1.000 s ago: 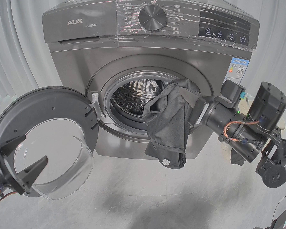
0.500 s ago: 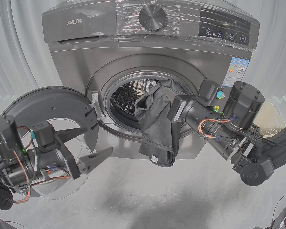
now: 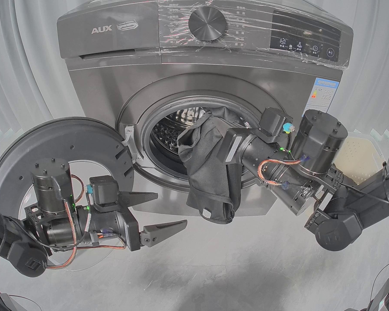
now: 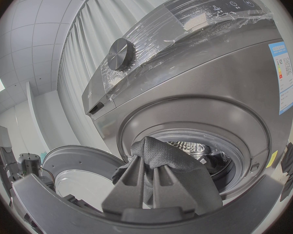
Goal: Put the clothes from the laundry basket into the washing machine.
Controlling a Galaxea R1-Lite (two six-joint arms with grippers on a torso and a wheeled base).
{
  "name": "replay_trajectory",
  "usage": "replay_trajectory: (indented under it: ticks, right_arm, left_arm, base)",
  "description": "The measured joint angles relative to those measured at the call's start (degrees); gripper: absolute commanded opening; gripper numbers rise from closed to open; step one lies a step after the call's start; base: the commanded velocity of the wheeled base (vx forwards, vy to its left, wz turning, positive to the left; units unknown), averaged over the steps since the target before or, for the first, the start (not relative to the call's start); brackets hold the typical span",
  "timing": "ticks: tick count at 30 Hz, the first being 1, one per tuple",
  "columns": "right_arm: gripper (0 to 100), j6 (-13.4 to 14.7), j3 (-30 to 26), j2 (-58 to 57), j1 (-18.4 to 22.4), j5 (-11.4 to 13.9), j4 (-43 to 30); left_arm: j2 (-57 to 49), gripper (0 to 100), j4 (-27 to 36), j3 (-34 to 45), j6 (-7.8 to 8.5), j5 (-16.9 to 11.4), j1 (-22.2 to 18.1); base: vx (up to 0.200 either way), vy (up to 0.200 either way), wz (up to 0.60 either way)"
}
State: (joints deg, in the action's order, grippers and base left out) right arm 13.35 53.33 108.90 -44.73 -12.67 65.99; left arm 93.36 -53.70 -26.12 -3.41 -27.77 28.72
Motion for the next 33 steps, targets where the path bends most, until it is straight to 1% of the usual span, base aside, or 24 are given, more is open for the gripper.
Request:
replay_trajectory:
  ticks: [5, 15, 17, 21, 24, 28, 33]
  right_arm:
    - [0, 0.04, 0.2, 0.22, -0.28, 0.0, 0.11]
    - [0, 0.06, -0.37, 0.3, -0.91, 0.02, 1.51]
    - [0, 0.04, -0.5, 0.28, -1.0, 0.0, 1.83]
    - [0, 0.02, -0.69, 0.28, -1.39, 0.02, 2.05]
    - [0, 0.02, -0.78, 0.26, -1.72, -0.06, 2.08]
    - [0, 0.09, -0.85, 0.22, -2.01, -0.09, 2.16]
    - [0, 0.09, -0.88, 0.22, -2.13, -0.11, 2.17]
  left_arm:
    - [3.39, 100, -0.99, -1.35, -0.02, -0.72, 0.0]
    - [11.36, 100, -6.4, -4.83, -0.6, -0.96, -0.11]
    - [13.03, 100, -8.2, -5.42, -1.37, -0.96, -0.12]
    - [15.82, 100, -11.47, -6.53, -5.06, -1.0, -0.09]
    - [17.81, 100, -13.23, -7.89, -6.52, -0.96, 0.0]
    - [20.18, 100, -14.7, -9.34, -7.01, -0.96, 0.0]
    - [21.92, 100, -15.36, -9.95, -7.07, -0.96, 0.07]
  base:
    - [0.0, 0.0, 0.0]
    - [0.0, 0.0, 0.0]
    - [0.0, 0.0, 0.0]
    - [0.0, 0.0, 0.0]
    - [0.0, 0.0, 0.0]
    - [0.0, 0.0, 0.0]
    - [0.0, 0.0, 0.0]
